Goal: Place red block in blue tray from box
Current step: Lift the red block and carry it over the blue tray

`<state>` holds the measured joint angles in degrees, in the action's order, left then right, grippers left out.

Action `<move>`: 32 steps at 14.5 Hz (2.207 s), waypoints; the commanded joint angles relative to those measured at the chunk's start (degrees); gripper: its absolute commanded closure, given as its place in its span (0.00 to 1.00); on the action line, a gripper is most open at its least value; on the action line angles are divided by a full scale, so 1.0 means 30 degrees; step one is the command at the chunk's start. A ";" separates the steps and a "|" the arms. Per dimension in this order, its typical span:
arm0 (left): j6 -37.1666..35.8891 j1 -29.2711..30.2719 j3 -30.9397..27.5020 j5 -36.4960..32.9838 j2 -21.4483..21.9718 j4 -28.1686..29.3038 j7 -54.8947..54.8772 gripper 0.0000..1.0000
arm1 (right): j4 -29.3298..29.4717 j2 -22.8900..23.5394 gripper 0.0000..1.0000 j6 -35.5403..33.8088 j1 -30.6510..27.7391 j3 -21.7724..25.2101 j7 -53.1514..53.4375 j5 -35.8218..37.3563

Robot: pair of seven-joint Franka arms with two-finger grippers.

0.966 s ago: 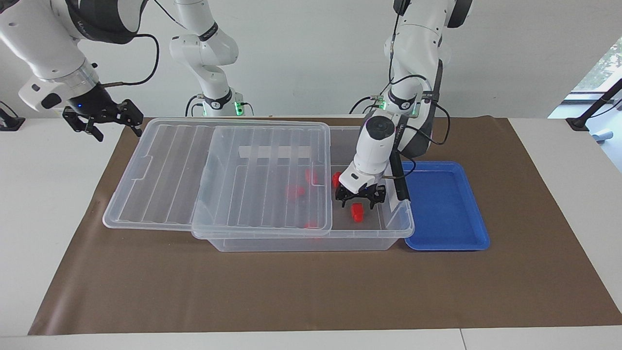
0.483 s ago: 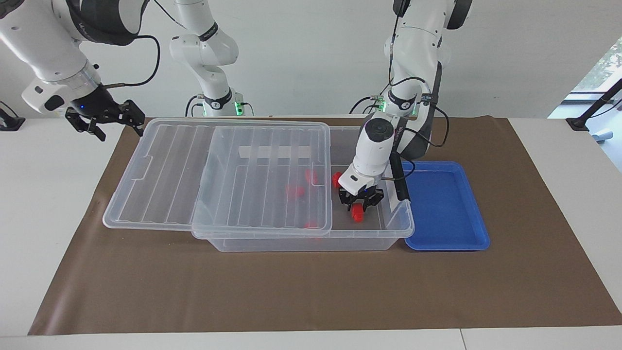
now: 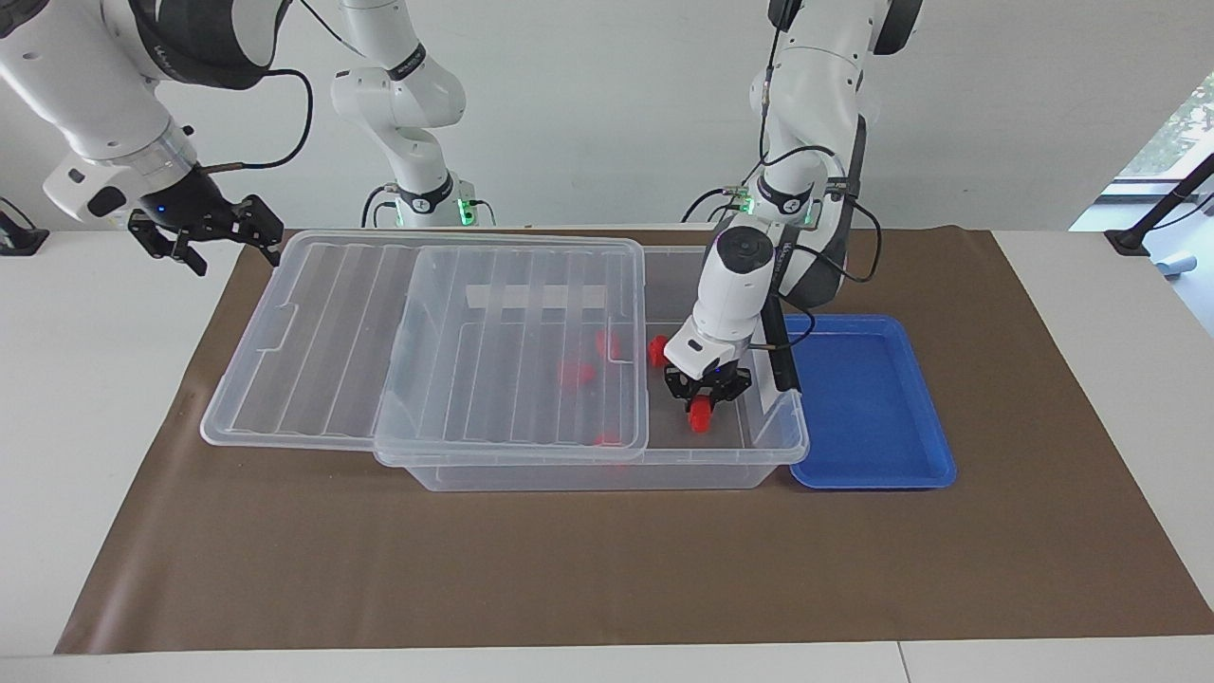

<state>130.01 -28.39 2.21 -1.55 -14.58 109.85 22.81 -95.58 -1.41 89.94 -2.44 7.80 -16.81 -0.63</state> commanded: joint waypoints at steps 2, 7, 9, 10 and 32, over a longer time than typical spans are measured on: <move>-0.2754 -0.0147 -0.0121 -0.0480 0.2541 -0.0080 0.0426 1.00 | -0.0835 -0.0527 0.03 0.0546 -0.0151 -0.0109 0.0154 0.0208; -0.4897 0.0814 -0.0209 -0.0480 0.5031 0.0179 -0.0216 1.00 | -0.1566 -0.0818 1.00 0.1449 -0.0298 -0.0080 -0.0257 0.0209; -0.5280 0.1839 -0.0238 -0.0480 0.6114 0.0793 -0.1850 1.00 | -0.2734 -0.1140 1.00 0.3293 -0.0763 0.0036 -0.0665 0.0384; -0.5252 0.2483 -0.0209 -0.0480 0.6496 0.1231 -0.2700 1.00 | -0.3291 -0.1229 1.00 0.4027 -0.1231 0.0037 -0.1335 0.0384; 0.5002 0.8114 -0.0238 -0.0304 0.1549 0.5865 -0.6782 1.00 | -0.6666 0.0176 1.00 0.8781 -0.0097 -0.0080 0.0677 0.0326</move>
<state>143.54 -5.12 1.04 -2.01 -9.48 127.29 2.74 -113.19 0.98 115.34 -4.47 7.88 -17.80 0.11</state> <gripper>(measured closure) 0.661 0.991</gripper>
